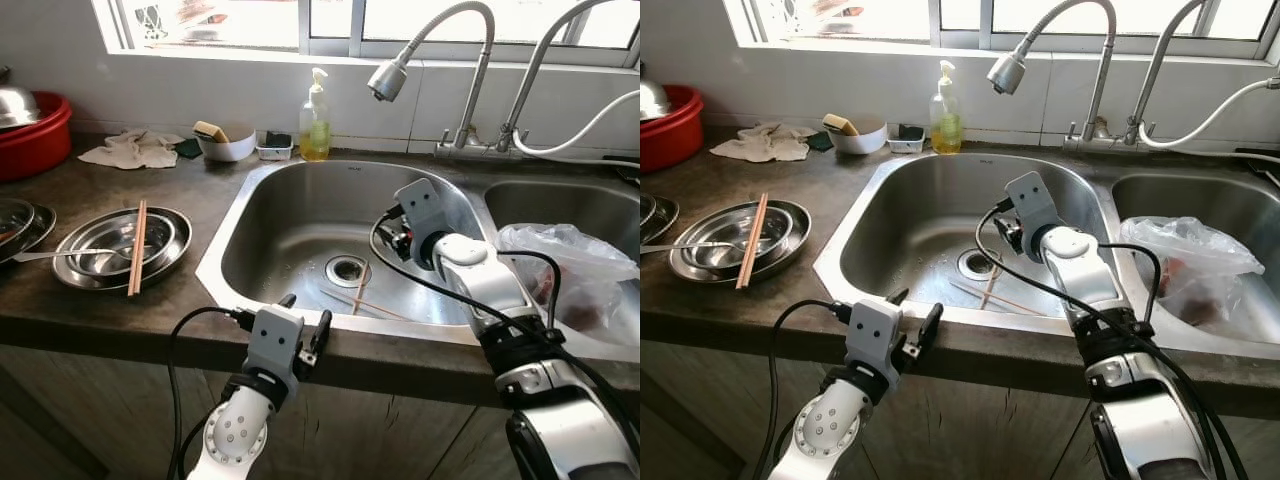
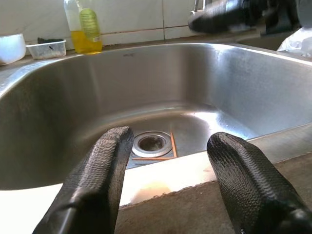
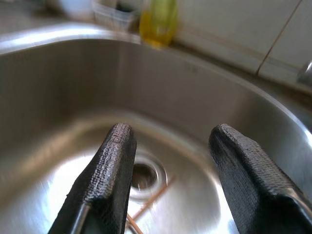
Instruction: Kitchen organization
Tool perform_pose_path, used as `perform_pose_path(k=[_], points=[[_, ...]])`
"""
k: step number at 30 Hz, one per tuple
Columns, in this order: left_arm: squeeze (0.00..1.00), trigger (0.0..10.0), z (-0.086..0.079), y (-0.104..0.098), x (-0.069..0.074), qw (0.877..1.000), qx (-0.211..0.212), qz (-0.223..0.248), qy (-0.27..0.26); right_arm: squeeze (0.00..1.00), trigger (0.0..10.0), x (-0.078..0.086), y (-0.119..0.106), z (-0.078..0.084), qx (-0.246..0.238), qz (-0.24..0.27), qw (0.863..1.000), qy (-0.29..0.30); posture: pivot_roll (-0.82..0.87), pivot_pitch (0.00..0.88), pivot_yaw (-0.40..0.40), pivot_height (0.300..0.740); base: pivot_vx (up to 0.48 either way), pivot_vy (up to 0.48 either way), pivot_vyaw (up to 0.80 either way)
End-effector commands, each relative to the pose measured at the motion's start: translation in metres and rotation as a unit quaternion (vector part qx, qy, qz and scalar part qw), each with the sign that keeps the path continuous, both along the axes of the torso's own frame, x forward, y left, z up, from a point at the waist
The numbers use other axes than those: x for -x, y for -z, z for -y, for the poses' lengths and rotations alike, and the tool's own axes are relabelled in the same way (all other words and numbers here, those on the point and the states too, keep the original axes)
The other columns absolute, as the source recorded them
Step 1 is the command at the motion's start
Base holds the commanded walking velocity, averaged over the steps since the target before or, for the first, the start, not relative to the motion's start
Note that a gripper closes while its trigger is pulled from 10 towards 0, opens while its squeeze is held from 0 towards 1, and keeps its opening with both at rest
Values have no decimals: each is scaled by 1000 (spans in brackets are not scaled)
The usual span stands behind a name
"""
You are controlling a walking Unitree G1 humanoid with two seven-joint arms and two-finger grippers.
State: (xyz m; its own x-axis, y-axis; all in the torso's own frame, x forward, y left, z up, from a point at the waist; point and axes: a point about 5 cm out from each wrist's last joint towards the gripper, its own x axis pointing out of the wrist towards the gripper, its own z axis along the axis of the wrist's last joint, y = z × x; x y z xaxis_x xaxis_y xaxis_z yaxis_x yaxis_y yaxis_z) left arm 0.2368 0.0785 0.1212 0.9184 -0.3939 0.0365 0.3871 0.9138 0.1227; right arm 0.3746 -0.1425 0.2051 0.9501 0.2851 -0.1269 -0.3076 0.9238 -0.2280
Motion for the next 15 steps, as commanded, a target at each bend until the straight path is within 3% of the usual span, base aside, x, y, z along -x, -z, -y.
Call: perform_pose_path(k=[1,4,8,9,13,15], points=[[0,10000,1,-3,1,1000,-2,0,4,0,10000,2,-13,1,-22,29,999,1,-20,22,-31,740,0,0,0],[0,10000,1,-3,1,1000,-3,1,3,0,10000,20,-25,1,-51,98,994,17,-22,15,-31,740,0,0,0],[0,10000,2,-3,1,1000,-2,2,4,0,10000,36,-31,1,-63,137,988,19,-26,11,-29,740,0,0,0],[0,10000,2,-4,1,1000,-2,3,5,0,10000,49,-33,0,-94,159,983,22,-29,8,-23,740,0,0,0],[0,10000,2,-5,1,1000,-1,6,7,0,10000,62,-32,0,-103,172,979,29,-32,5,-23,740,0,0,0],[0,10000,3,-6,0,1000,-1,8,13,0,10000,79,-26,4,-111,183,976,48,-36,0,-19,740,0,0,0]])
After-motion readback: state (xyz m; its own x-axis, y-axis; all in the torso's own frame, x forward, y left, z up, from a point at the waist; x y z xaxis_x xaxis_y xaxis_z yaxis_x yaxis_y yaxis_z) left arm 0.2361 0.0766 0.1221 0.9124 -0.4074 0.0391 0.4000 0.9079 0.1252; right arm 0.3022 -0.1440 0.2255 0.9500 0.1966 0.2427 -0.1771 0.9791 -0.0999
